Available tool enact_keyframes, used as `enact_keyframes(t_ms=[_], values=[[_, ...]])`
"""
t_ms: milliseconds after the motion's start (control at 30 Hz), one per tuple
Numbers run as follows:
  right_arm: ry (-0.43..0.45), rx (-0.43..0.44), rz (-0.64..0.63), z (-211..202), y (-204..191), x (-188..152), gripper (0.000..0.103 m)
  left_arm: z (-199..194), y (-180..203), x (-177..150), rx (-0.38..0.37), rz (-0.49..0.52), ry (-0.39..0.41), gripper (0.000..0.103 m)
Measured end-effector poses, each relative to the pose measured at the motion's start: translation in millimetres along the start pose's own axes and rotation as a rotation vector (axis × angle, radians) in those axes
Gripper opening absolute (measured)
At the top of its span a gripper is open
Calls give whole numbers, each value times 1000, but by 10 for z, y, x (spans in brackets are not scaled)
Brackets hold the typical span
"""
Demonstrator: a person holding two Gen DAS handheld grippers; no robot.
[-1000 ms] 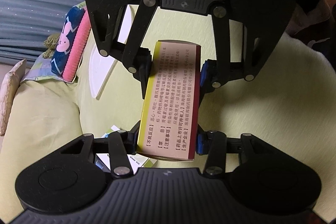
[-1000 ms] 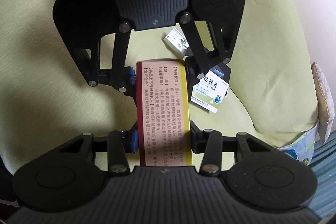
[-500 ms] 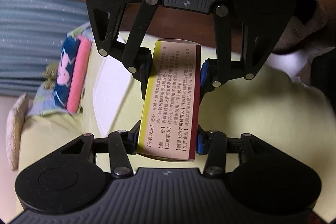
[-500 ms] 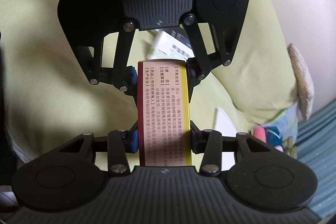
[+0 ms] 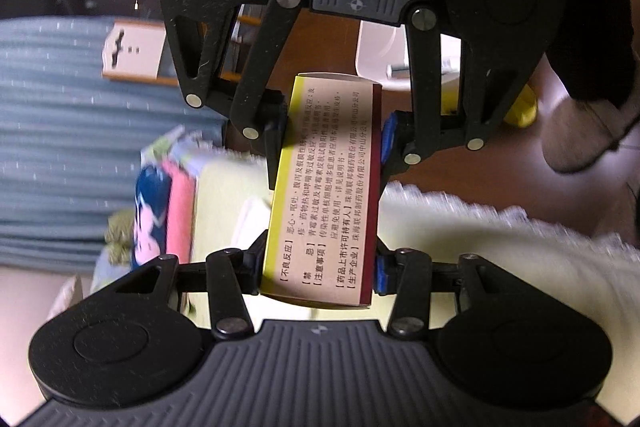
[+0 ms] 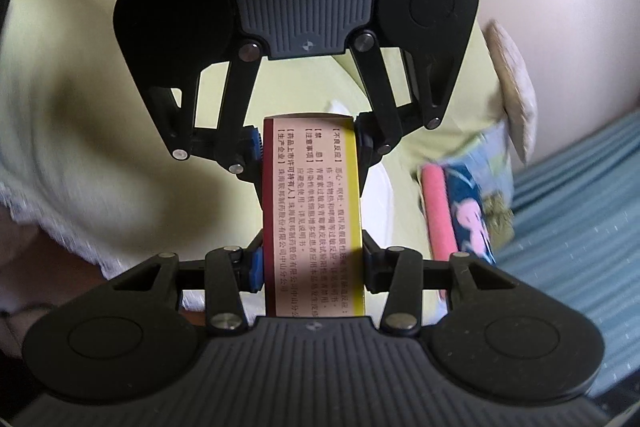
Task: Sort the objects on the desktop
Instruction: 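Carry the tan box with both grippers over to the white bin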
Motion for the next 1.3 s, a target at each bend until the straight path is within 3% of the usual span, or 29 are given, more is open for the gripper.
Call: enact_keyframes(t_ms=[367, 567, 1300], values=[[-122, -36, 21, 226, 431, -666, 39, 386, -125, 649, -2, 27, 121, 51], [-176, -34, 38, 168, 417, -957, 39, 359, 56, 896, -11, 36, 164, 51], [-343, 34, 117, 191, 116, -2027, 39, 1051, 449, 1579, -138, 37, 305, 51]])
Point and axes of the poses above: each gripper's, at about its wrist camera, not at the fingertips, and z roughly the way its jaws point, y to its right, x to its top, the point moved 7 cm from there along z, roughly the way its jaws point, and after that the axes turned 1 degree about -z, right-handed, at the moved point
